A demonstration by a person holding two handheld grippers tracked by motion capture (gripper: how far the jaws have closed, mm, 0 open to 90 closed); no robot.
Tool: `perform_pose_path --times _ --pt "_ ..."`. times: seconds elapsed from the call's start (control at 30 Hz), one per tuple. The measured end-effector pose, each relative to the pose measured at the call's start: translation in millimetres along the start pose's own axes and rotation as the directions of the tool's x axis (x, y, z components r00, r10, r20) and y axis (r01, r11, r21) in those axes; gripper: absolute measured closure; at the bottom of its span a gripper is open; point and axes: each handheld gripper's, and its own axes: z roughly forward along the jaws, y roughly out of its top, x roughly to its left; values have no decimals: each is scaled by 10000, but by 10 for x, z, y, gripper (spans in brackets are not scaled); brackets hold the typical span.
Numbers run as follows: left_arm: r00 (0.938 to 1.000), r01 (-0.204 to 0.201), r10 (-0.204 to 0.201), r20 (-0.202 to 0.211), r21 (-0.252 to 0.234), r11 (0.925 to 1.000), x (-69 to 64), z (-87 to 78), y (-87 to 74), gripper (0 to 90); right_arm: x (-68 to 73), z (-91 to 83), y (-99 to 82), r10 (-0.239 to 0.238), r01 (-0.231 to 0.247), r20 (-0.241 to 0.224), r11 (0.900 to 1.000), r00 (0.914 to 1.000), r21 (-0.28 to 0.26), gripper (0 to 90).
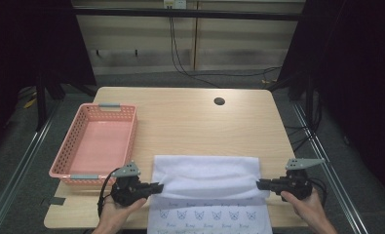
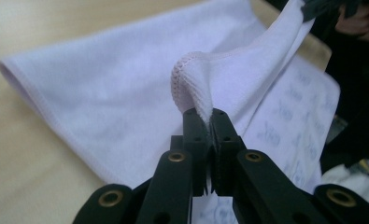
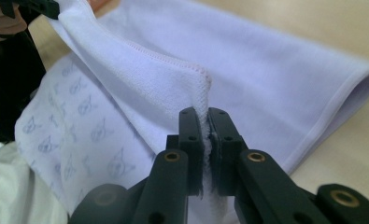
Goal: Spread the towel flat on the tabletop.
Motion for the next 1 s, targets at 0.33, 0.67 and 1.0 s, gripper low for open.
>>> perform_pose_path --times 0.33,0.67,1.0 --pt "9999 142 -147 25 1296 9915 -11 198 -287 871 75 227 -251 273 -289 117 9838 9996 1772 849" --pt "9974 80 18 -717 1354 9908 61 324 -182 873 60 302 -269 214 -325 578 9796 9981 1983 854" --pt "9876 45 132 -1565 1121 9937 421 719 274 875 -317 411 -1 491 -771 1850 9861 9815 1474 855"
